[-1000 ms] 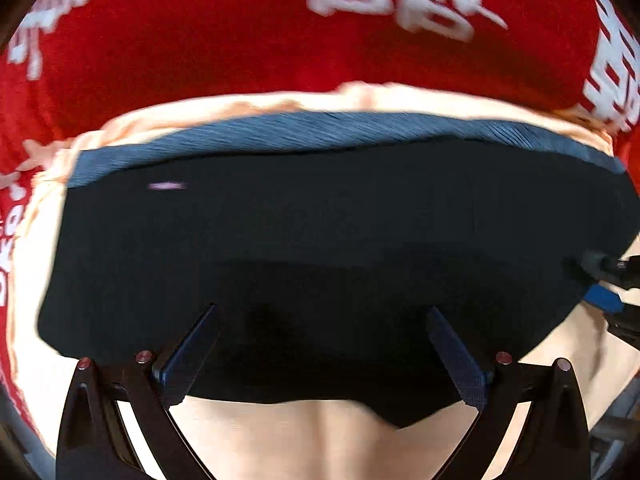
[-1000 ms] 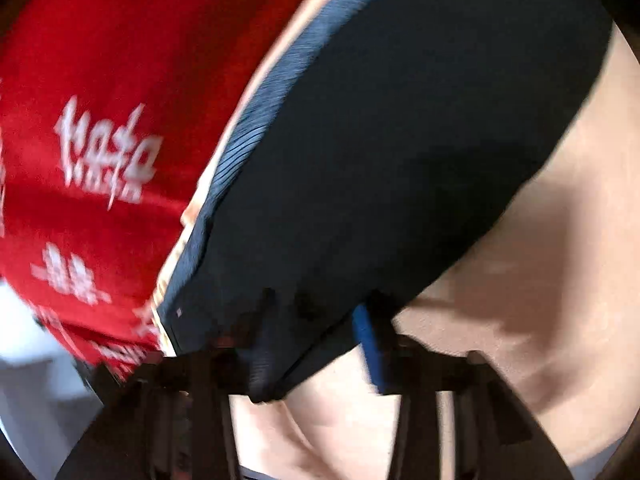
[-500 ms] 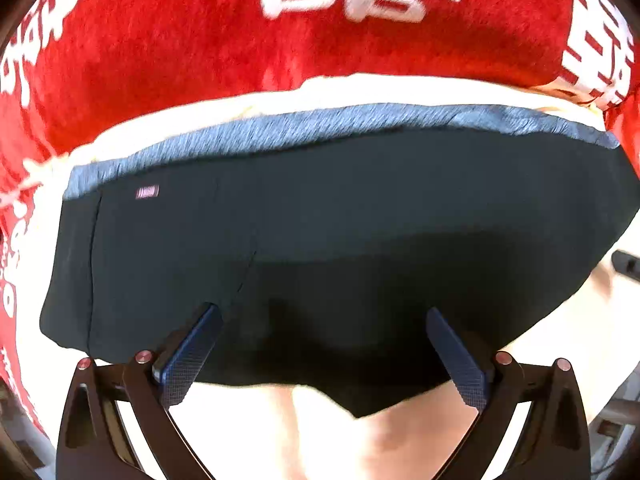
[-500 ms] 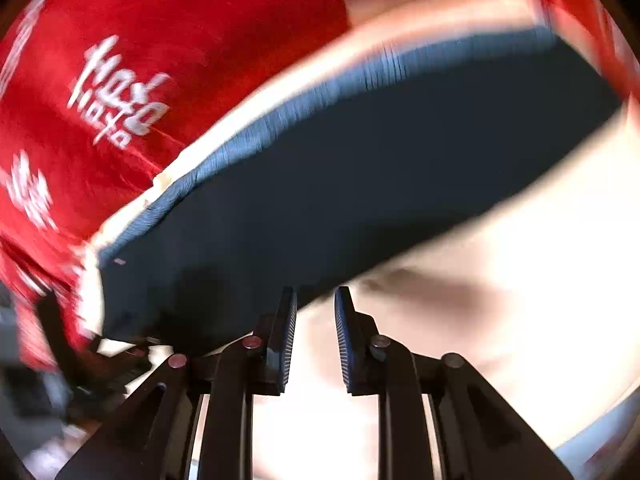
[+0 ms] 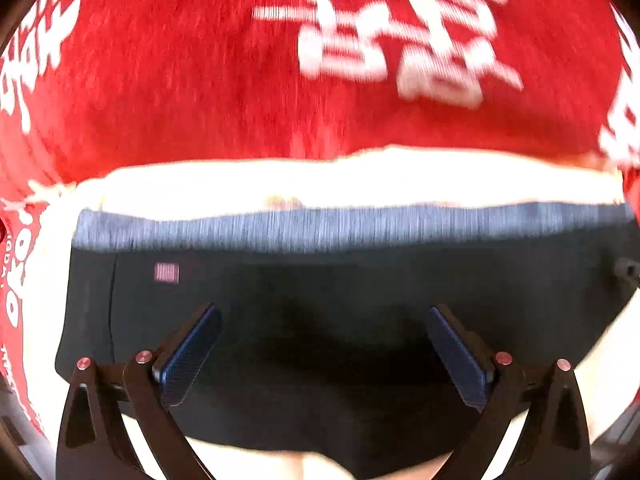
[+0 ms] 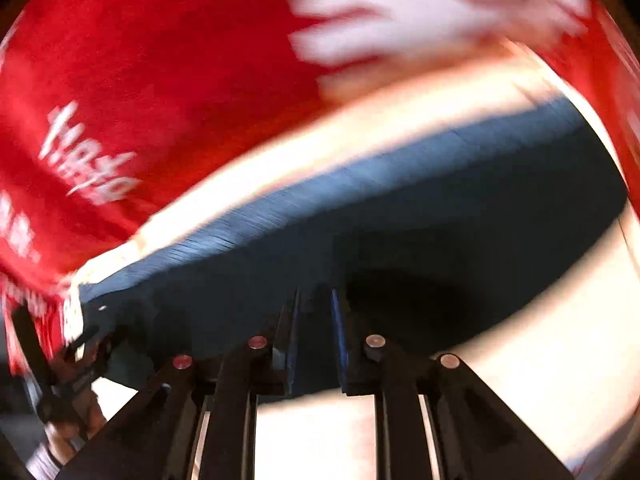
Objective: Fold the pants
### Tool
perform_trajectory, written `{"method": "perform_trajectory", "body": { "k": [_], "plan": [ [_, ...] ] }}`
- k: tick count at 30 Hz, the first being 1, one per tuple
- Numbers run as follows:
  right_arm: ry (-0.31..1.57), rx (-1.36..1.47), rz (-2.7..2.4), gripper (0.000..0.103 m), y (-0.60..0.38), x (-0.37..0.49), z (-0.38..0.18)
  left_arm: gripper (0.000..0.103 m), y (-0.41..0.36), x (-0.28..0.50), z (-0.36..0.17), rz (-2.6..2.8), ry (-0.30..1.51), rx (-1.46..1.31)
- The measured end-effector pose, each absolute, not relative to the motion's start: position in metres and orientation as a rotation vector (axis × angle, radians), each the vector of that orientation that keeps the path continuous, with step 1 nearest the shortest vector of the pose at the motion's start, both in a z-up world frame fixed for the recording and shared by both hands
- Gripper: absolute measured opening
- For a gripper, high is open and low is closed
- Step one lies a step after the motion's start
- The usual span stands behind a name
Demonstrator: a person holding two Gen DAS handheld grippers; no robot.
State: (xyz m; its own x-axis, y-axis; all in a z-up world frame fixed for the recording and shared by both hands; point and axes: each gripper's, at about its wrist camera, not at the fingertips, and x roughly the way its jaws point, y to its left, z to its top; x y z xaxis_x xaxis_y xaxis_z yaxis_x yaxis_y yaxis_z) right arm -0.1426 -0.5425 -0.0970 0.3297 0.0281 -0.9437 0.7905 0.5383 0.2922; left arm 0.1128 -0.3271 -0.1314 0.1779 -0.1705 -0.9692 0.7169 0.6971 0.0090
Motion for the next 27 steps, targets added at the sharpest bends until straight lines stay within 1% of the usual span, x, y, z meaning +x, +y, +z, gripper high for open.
{"method": "perform_trajectory", "body": {
  "k": [2, 5, 7, 9, 11, 14, 17, 18, 19, 20, 27],
  "plan": [
    [1.152, 0.818, -0.515, 0.019, -0.541, -0.100, -0.102, 0.103, -0.348, 0.120, -0.137, -0.671, 1.234, 0.538],
    [1.215, 0.771, -0.463, 0.019, -0.536, -0.062, -0.127, 0.103, -0.374, 0.132, -0.155, -0.635, 1.204, 0.586],
    [1.258, 0.770, -0.463, 0.018, -0.538, -0.058, -0.148, 0.103, -0.380, 0.138, -0.172, -0.589, 1.222, 0.605],
    [1.241, 0.785, -0.464, 0.014, -0.546, -0.061, -0.161, 0.103, -0.375, 0.146, -0.185, -0.563, 1.254, 0.566],
    [1.200, 0.779, -0.512, 0.014, -0.562, -0.071, -0.160, 0.103, -0.369, 0.152, -0.187, -0.557, 1.275, 0.509],
    [1.186, 0.810, -0.583, 0.014, -0.585, -0.091, -0.157, 0.103, -0.368, 0.150, -0.182, -0.542, 1.258, 0.536],
    [1.228, 0.726, -0.664, 0.031, -0.589, -0.104, -0.141, 0.103, -0.383, 0.129, -0.167, -0.522, 1.225, 0.593],
    [1.235, 0.706, -0.676, 0.039, -0.588, -0.107, -0.135, 0.103, -0.390, 0.127, -0.163, -0.522, 1.224, 0.601],
    [1.230, 0.693, -0.679, 0.043, -0.586, -0.113, -0.128, 0.103, -0.392, 0.125, -0.159, -0.524, 1.226, 0.605],
    [1.226, 0.678, -0.678, 0.044, -0.582, -0.119, -0.121, 0.103, -0.408, 0.117, -0.151, -0.528, 1.229, 0.608],
    [1.279, 0.688, -0.656, 0.044, -0.545, -0.163, -0.107, 0.103, -0.404, 0.087, -0.113, -0.546, 1.230, 0.624]
  ]
}}
